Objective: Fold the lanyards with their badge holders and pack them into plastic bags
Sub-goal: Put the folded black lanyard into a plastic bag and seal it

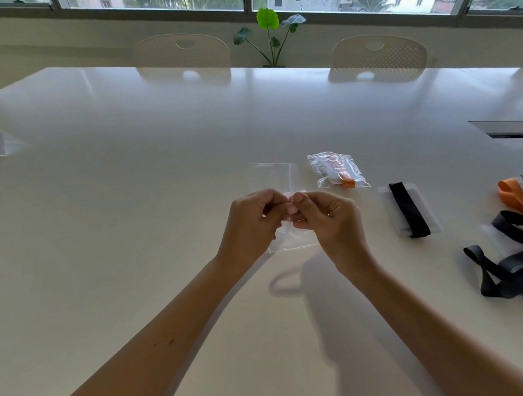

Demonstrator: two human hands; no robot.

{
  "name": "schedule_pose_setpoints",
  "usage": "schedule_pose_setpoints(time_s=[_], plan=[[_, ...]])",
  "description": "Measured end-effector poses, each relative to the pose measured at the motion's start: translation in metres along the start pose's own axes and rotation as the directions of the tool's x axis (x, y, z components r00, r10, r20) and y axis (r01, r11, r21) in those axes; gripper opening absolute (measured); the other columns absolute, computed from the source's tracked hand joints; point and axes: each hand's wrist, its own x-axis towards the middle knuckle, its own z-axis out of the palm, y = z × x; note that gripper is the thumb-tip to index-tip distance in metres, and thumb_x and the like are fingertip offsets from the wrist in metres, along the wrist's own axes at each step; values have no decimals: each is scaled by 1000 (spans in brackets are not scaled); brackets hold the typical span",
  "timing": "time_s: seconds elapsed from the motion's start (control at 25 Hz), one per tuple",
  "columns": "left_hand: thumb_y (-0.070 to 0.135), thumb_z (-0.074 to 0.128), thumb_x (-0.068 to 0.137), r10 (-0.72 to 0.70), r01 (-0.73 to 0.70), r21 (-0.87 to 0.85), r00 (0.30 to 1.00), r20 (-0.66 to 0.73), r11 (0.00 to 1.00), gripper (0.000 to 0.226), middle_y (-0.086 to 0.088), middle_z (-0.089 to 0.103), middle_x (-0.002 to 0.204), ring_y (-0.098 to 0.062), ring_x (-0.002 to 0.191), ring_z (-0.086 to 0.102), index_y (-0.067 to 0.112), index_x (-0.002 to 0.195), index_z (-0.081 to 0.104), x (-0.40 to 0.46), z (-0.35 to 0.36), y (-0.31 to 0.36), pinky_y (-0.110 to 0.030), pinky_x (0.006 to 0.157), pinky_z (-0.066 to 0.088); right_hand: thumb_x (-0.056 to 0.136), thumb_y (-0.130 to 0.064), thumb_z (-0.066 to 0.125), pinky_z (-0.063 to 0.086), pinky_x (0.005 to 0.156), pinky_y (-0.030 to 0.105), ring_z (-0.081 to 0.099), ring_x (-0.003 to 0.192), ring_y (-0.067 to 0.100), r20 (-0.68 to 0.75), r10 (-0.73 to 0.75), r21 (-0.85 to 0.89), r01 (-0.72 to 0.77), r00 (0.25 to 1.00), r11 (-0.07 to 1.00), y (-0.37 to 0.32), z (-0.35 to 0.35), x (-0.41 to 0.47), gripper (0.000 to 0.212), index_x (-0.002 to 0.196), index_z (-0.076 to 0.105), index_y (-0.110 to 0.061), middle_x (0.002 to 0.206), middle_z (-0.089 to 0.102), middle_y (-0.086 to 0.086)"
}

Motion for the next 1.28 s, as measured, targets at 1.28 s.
schedule_pose_setpoints(time_s=[1.28], plan=[[20, 38, 97, 246, -240, 232, 969, 2, 943, 24, 5, 41, 60, -22, 54, 40, 10, 75, 41, -9, 3, 1, -37, 49, 37, 84, -6, 65, 56, 62, 34, 64, 64, 13, 28, -359, -300, 350, 933, 887, -3, -1, -5, 7, 86, 71, -6, 74, 67, 1]])
